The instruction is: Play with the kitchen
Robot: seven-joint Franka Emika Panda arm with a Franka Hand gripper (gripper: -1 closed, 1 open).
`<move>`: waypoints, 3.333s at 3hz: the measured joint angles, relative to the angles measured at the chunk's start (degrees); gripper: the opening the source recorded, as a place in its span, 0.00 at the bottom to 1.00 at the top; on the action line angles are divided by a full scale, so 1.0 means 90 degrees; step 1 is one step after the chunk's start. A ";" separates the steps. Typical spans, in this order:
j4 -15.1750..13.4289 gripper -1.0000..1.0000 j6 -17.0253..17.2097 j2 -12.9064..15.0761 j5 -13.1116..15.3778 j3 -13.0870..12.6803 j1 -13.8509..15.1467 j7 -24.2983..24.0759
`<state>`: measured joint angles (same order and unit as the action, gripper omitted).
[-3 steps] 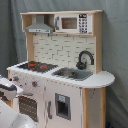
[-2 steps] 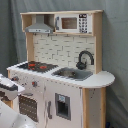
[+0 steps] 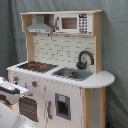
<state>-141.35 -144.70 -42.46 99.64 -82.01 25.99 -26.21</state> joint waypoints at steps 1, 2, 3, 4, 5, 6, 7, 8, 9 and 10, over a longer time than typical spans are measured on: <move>-0.0266 1.00 0.0153 -0.0129 0.0000 0.0180 -0.0174 0.0490; -0.0605 1.00 0.0153 -0.0254 0.0000 0.0573 -0.0279 0.0836; -0.0690 1.00 -0.0362 -0.0229 0.0000 0.0795 0.0068 0.0851; -0.0453 1.00 -0.0911 -0.0225 0.0001 0.0795 0.0384 0.0853; -0.0162 1.00 -0.1369 -0.0224 0.0097 0.0794 0.0721 0.0854; 0.0033 1.00 -0.1926 -0.0220 0.0118 0.0737 0.0966 0.0854; 0.0334 1.00 -0.2213 -0.0216 0.0153 0.0543 0.1435 0.0854; 0.0631 1.00 -0.2349 -0.0216 0.0152 0.0153 0.1783 0.0648; 0.0631 1.00 -0.2311 -0.0230 0.0152 -0.0078 0.1632 0.0064; 0.0617 1.00 -0.2178 -0.0231 0.0151 -0.0078 0.1309 -0.0523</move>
<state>-135.80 -164.29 -44.54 101.00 -82.71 37.77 -30.92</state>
